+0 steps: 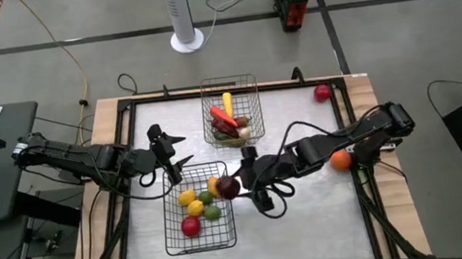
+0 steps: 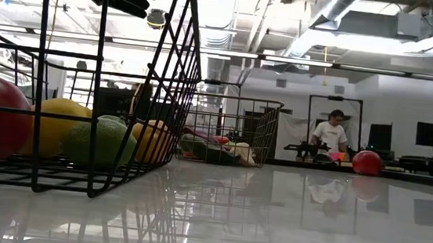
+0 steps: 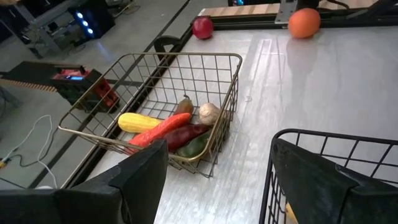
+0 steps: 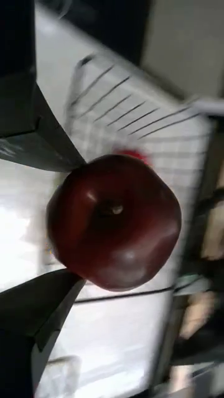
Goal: Sort produce into baskets
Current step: Put the apple into the black wire basket, then put the tomato into the black wire basket
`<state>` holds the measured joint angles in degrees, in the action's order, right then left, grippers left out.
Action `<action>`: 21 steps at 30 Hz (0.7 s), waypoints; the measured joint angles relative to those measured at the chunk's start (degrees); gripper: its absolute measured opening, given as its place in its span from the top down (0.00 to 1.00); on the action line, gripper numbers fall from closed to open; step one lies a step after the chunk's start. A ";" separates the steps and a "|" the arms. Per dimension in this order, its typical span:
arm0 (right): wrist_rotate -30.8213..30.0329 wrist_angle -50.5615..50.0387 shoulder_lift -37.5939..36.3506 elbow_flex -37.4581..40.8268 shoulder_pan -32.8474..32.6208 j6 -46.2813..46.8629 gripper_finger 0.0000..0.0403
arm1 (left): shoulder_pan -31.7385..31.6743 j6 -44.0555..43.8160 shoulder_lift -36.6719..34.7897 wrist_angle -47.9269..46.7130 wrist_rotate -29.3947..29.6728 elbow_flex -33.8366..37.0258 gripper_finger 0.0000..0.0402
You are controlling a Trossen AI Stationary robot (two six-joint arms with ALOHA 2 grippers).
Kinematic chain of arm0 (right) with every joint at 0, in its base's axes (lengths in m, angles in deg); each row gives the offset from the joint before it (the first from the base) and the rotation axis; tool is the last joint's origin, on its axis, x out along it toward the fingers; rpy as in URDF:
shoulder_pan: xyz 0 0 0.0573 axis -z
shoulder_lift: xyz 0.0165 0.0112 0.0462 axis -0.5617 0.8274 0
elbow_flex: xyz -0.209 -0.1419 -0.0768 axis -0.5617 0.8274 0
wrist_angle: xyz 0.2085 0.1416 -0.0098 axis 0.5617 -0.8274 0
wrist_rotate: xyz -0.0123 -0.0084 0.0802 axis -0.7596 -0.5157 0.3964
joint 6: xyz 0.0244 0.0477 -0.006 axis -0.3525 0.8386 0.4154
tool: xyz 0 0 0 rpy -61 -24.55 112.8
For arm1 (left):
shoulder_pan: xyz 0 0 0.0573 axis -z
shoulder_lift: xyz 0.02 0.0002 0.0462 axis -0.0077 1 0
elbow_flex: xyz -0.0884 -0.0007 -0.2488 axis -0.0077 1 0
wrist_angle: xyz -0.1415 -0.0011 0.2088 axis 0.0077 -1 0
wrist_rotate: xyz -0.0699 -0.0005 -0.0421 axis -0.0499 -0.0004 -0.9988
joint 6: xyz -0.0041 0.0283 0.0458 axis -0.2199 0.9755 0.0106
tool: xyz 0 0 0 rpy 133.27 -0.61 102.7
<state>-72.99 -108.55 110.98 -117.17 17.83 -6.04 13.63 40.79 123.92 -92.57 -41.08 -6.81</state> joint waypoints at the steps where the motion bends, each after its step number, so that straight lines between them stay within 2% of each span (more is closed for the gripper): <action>1: 1.01 2.86 0.61 0.00 -0.02 0.00 0.29 | 0.00 -0.02 0.00 0.00 0.00 0.00 0.32; 6: 3.63 12.31 6.08 -0.07 0.32 0.08 0.29 | 0.00 -0.07 0.00 0.02 -0.16 0.00 0.32; 11: 13.97 19.64 14.14 -0.02 0.76 0.16 0.27 | 0.32 -0.49 0.02 -0.29 -0.35 0.00 0.32; 16: 21.26 15.43 18.27 -4.08 2.61 1.40 0.15 | 0.37 -0.17 0.00 -0.24 -0.33 0.00 0.32; 21: 21.82 11.50 18.72 -7.26 4.21 1.43 0.02 | 0.37 0.44 0.00 -0.24 -0.13 0.02 0.32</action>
<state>-51.17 -97.05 129.69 -124.42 22.04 -4.62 14.00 41.23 123.92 -92.81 -41.21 -6.79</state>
